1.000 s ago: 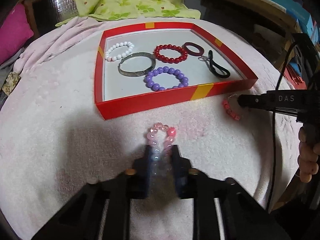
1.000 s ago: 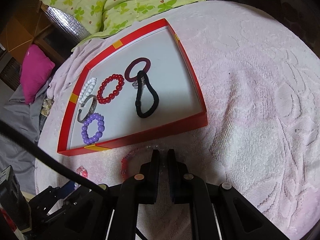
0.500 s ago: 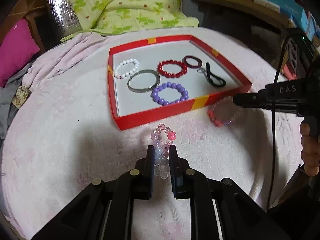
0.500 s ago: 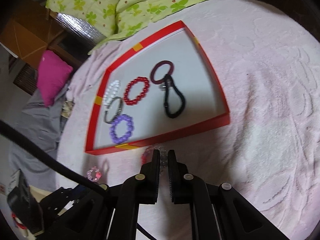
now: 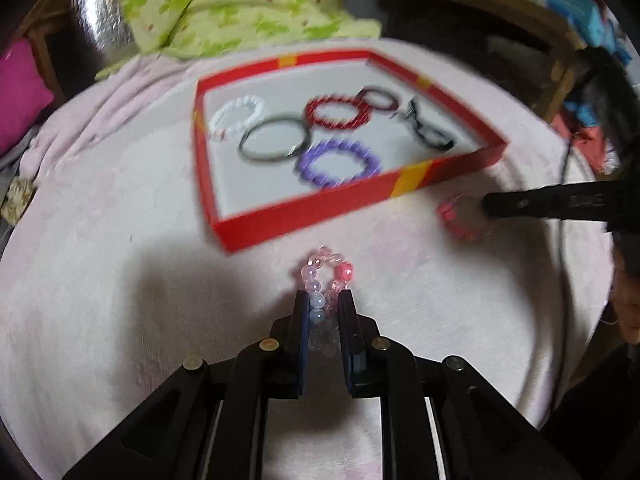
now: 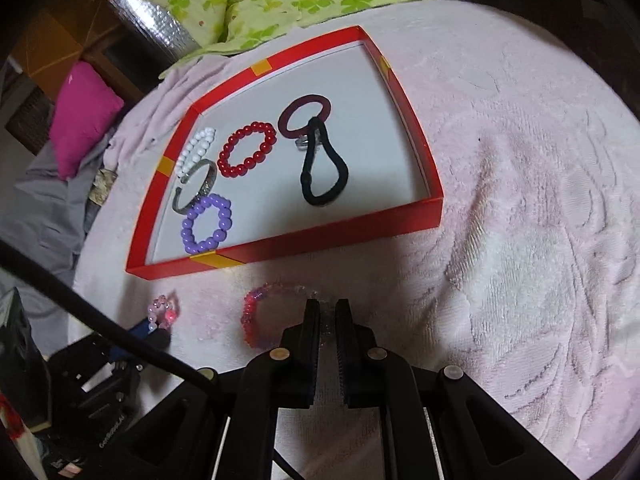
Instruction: Organize jewelry
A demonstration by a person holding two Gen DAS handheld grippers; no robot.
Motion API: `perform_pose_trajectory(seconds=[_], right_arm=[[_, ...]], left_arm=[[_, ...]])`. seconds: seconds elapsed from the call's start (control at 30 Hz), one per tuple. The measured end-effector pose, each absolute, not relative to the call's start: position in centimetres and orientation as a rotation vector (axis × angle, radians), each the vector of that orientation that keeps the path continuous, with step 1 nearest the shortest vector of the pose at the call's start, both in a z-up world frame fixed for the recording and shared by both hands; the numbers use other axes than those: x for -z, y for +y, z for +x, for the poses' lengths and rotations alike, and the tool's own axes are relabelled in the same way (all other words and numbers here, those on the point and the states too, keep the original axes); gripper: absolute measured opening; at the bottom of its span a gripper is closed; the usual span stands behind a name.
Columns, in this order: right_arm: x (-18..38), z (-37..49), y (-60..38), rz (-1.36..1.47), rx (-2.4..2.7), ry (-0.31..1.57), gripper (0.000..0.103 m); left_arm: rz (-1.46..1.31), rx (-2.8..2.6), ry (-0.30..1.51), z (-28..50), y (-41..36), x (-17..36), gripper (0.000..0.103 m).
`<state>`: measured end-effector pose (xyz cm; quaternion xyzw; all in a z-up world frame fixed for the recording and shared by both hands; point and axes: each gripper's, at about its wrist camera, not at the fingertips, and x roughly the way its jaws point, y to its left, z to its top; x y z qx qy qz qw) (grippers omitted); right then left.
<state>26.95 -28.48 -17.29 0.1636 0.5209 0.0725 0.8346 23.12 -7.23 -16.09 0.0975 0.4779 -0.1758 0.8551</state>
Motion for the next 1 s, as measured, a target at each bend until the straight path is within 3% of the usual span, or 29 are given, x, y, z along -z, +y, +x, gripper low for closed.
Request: perform_pose_trajectory(seconds=[0.4, 0.83, 0.93, 0.97, 1.0], right_arm=[[17.4, 27.0, -25.5, 0.163, -0.058, 1.062, 0.01], [17.5, 26.5, -25.7, 0.169, -0.087, 1.031, 0.011], [17.5, 26.4, -26.0, 0.184, -0.096, 1.032, 0.011], [17.5, 26.3, -26.1, 0.192, -0.101, 1.032, 0.011], [17.6, 26.3, -26.3, 0.202, -0.106, 1.032, 0.011]], left_arm=[[0.207, 0.347, 0.973, 23.3, -7.0, 16.4, 0.031], [0.175, 0.362, 0.958, 22.9, -6.4, 16.5, 0.039], [0.137, 0.411, 0.962, 22.9, -6.0, 16.5, 0.054], [0.118, 0.452, 0.973, 22.8, -6.0, 16.6, 0.07], [0.112, 0.475, 0.977, 22.7, -6.0, 16.5, 0.075]])
